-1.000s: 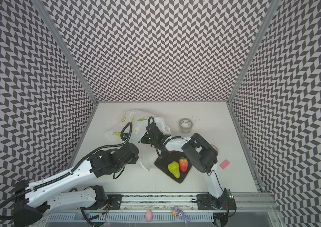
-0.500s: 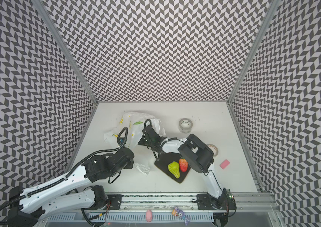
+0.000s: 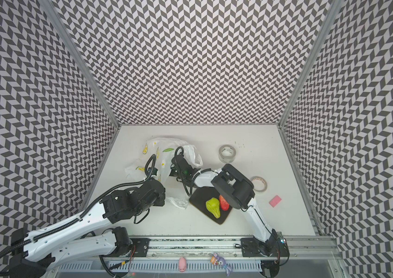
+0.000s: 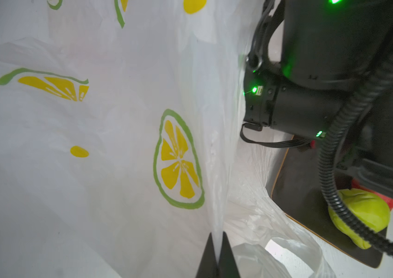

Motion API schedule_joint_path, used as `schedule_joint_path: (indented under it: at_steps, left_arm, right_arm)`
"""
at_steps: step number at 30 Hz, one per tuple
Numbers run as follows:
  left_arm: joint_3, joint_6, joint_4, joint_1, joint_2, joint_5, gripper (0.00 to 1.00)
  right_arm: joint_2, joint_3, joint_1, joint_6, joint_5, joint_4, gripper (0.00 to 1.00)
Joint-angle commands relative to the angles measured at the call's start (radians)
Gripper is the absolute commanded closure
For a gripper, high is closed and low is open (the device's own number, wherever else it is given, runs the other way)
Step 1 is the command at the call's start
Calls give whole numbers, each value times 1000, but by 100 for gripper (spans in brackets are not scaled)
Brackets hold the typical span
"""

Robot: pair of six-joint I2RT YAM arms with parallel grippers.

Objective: Take the fake fruits out of the plastic bag
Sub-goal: 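Close the right gripper on the large red strawberry inside the bag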

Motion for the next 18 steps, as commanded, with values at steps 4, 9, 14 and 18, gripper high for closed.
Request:
schedule_joint_path:
  at_steps: [4, 9, 14, 18]
  left_arm:
    - [5, 40, 83, 26, -20, 3, 100]
    - [31, 72, 107, 43, -23, 11, 100]
    - [40, 83, 130, 49, -41, 16, 100]
    - [32, 78, 148, 52, -59, 20, 100]
  right_arm:
    - [103, 140, 38, -15, 17, 40, 20]
    - [174, 247, 60, -34, 70, -76, 21]
    - [232, 327, 68, -43, 89, -163, 27]
    - [247, 346, 68, -45, 78, -188, 36]
